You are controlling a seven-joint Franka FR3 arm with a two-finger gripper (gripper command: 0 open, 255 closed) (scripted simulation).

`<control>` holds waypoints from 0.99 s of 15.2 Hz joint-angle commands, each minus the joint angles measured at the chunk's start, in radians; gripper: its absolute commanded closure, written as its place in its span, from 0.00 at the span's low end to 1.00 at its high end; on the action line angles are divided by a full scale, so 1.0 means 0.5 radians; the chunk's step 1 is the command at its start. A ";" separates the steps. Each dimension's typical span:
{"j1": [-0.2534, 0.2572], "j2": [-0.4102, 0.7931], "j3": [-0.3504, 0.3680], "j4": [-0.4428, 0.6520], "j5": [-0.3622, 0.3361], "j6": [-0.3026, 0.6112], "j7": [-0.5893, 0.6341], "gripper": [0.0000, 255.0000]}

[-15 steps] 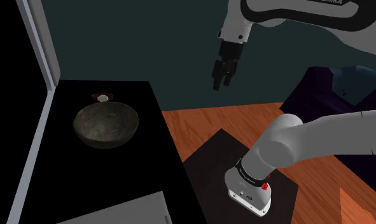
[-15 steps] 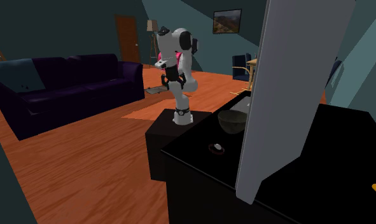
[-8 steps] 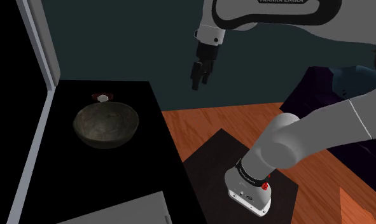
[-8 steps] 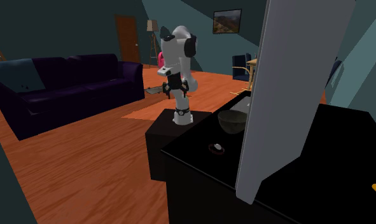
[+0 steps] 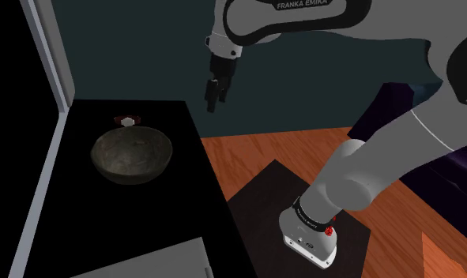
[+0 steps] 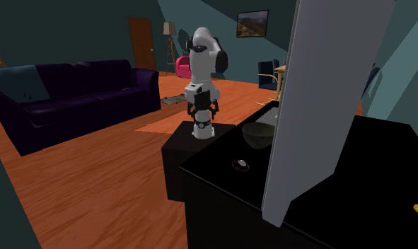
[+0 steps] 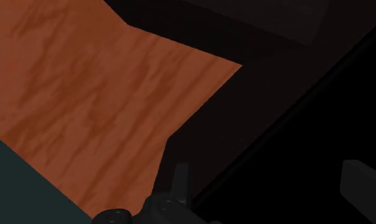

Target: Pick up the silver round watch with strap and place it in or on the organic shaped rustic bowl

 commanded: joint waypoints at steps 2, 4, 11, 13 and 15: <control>0.043 0.212 0.052 0.165 -0.028 0.102 -0.037 0.00; 0.070 0.333 0.084 0.261 -0.055 0.163 -0.061 0.00; 0.172 0.750 0.188 0.638 -0.188 0.319 -0.120 0.00; 0.206 0.868 0.215 0.758 -0.237 0.347 -0.133 0.00; 0.244 0.987 0.238 0.885 -0.289 0.369 -0.146 0.00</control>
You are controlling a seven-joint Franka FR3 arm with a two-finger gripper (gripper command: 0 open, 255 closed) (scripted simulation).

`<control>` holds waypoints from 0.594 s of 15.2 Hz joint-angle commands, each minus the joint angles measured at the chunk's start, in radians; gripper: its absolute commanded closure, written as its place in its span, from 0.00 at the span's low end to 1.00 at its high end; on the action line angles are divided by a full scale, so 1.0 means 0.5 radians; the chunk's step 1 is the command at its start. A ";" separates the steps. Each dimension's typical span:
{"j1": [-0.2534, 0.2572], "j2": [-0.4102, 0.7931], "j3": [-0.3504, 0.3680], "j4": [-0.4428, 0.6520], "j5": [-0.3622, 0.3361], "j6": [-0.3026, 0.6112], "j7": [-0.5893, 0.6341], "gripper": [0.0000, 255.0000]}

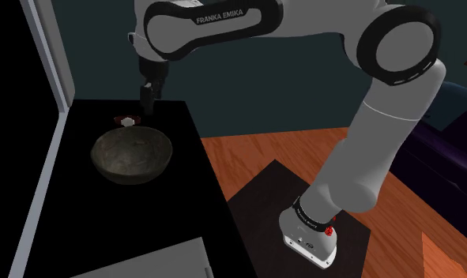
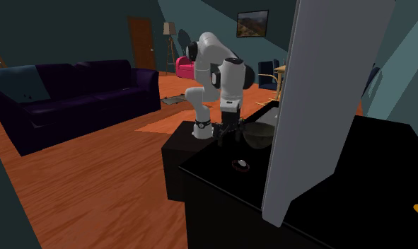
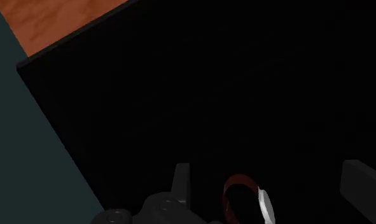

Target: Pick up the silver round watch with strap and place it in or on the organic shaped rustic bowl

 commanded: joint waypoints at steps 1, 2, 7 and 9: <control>0.042 0.128 0.025 0.144 -0.056 0.014 -0.008 0.00; 0.064 0.187 0.035 0.211 -0.083 0.021 -0.015 0.00; 0.175 0.465 0.071 0.544 -0.213 0.028 -0.052 0.00; 0.176 0.487 0.067 0.523 -0.220 0.071 -0.048 0.00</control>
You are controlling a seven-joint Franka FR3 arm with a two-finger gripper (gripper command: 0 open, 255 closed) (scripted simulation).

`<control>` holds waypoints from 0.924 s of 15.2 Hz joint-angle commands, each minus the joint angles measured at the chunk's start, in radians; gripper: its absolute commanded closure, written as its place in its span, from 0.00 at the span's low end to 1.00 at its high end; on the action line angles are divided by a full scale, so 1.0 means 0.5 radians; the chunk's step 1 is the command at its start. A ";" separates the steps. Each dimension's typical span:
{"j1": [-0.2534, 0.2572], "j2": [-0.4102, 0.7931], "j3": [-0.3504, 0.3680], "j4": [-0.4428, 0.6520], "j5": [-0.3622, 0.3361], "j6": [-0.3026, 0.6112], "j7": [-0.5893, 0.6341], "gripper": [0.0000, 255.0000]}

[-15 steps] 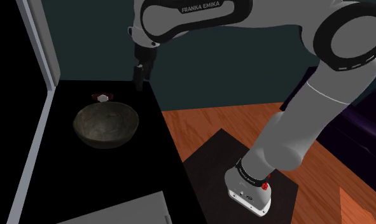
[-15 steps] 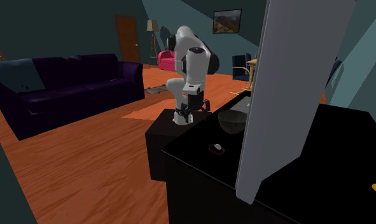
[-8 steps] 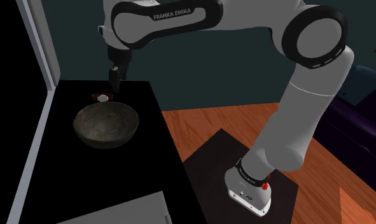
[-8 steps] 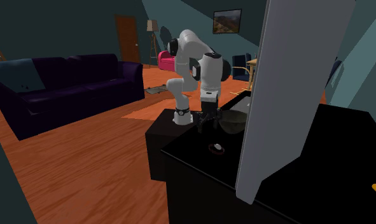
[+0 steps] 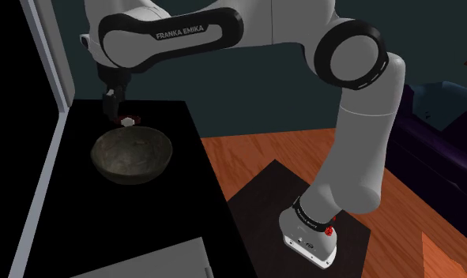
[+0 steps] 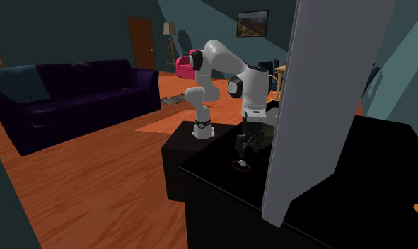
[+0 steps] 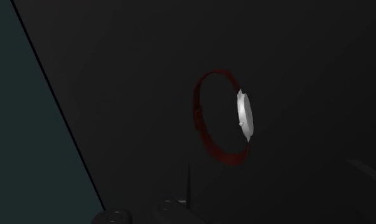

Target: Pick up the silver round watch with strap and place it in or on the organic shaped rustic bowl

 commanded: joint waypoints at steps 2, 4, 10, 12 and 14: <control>0.004 0.038 -0.004 -0.019 -0.015 0.060 0.003 0.00; 0.005 0.062 -0.008 -0.036 -0.022 0.101 0.008 0.00; 0.005 0.083 -0.011 -0.049 -0.028 0.133 0.012 0.00; 0.005 0.083 -0.011 -0.049 -0.028 0.133 0.012 0.00; 0.005 0.083 -0.011 -0.049 -0.028 0.133 0.012 1.00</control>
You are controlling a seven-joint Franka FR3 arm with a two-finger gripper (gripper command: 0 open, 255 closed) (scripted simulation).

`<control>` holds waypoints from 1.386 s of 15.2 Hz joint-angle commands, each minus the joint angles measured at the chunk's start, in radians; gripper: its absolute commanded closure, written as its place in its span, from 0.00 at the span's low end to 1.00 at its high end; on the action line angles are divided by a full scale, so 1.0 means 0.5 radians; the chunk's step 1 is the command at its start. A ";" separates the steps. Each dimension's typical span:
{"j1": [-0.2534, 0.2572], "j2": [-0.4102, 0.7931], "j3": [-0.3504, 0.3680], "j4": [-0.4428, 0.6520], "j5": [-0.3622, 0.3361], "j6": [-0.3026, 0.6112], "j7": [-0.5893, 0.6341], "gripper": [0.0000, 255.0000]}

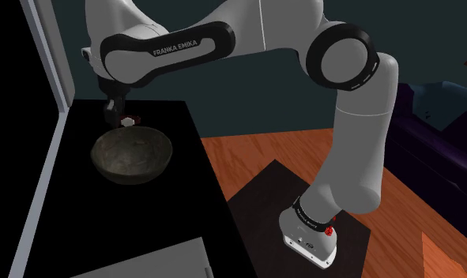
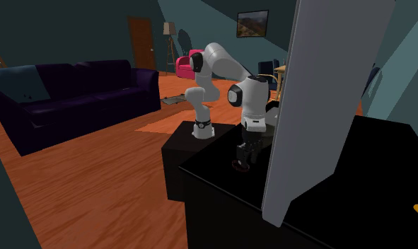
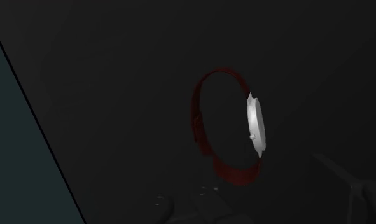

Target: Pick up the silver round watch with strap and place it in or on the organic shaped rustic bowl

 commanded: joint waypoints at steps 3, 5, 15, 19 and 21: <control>0.000 0.000 0.000 0.000 0.000 0.000 0.000 1.00; 0.000 0.000 0.000 0.000 0.000 0.000 0.000 1.00; -0.002 -0.050 0.009 0.088 0.020 -0.136 -0.020 1.00; -0.002 -0.076 0.014 0.158 0.031 -0.231 -0.032 1.00; -0.001 -0.086 0.016 0.197 0.036 -0.280 -0.038 1.00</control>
